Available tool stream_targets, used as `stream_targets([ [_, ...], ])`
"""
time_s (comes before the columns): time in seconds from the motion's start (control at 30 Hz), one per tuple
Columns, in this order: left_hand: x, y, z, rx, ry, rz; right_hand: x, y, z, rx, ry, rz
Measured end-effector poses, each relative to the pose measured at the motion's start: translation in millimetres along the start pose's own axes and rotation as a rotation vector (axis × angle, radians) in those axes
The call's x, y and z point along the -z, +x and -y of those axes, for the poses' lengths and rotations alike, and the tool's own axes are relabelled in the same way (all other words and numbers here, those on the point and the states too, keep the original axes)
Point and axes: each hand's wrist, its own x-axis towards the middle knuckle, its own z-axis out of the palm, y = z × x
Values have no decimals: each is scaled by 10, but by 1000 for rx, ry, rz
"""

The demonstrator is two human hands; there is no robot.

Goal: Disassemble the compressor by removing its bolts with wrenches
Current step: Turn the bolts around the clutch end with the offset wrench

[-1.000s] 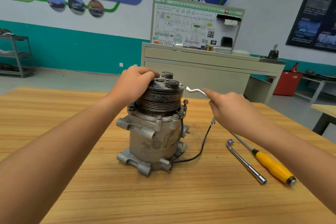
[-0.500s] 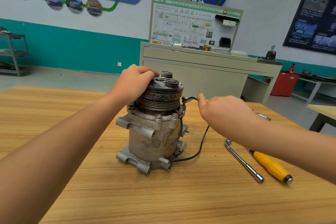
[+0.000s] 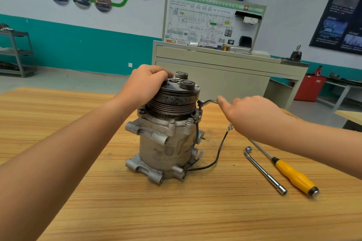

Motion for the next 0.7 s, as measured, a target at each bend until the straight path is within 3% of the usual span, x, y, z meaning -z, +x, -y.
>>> stream_targets([
  [0.33,-7,11,10,8,-14,-2,38,1,7,74,-139,-70],
  [0.53,-11,-8,-10,16,-15,-4,75,121,-150,94,-32,-40],
  [0.7,4,-24,-31,24,-4,14,-52,89,-127,69,83,-142],
])
